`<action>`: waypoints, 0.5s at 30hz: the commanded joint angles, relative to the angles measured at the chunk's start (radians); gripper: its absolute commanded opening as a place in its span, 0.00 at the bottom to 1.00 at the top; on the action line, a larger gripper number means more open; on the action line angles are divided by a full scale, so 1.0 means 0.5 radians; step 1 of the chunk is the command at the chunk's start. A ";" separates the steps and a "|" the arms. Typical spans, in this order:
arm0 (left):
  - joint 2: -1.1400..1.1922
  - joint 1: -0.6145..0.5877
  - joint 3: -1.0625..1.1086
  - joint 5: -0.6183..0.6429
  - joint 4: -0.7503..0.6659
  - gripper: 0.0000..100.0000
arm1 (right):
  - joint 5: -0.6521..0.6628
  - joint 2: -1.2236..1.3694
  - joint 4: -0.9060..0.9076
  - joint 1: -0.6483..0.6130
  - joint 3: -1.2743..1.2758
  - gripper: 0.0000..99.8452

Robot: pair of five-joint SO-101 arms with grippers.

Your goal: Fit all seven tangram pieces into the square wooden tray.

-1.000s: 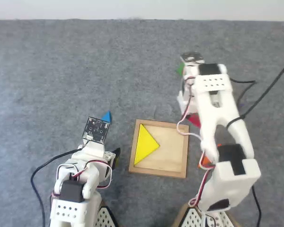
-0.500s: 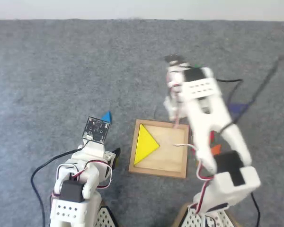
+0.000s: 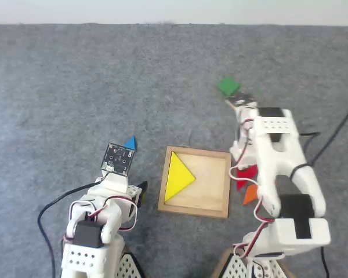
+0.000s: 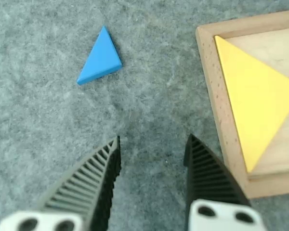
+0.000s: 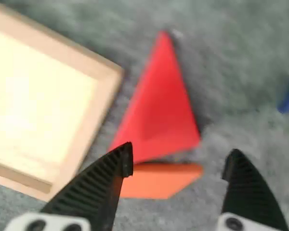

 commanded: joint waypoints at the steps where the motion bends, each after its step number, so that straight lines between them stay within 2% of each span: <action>1: -0.015 0.009 -0.014 -0.003 -0.009 0.21 | -0.080 -0.097 -0.081 -0.103 -0.003 0.34; 8: -0.015 0.009 -0.014 -0.003 -0.009 0.21 | -0.160 -0.084 -0.130 -0.219 0.052 0.33; 15: -0.015 0.009 -0.014 -0.003 -0.009 0.21 | -0.203 0.155 -0.354 -0.051 0.141 0.33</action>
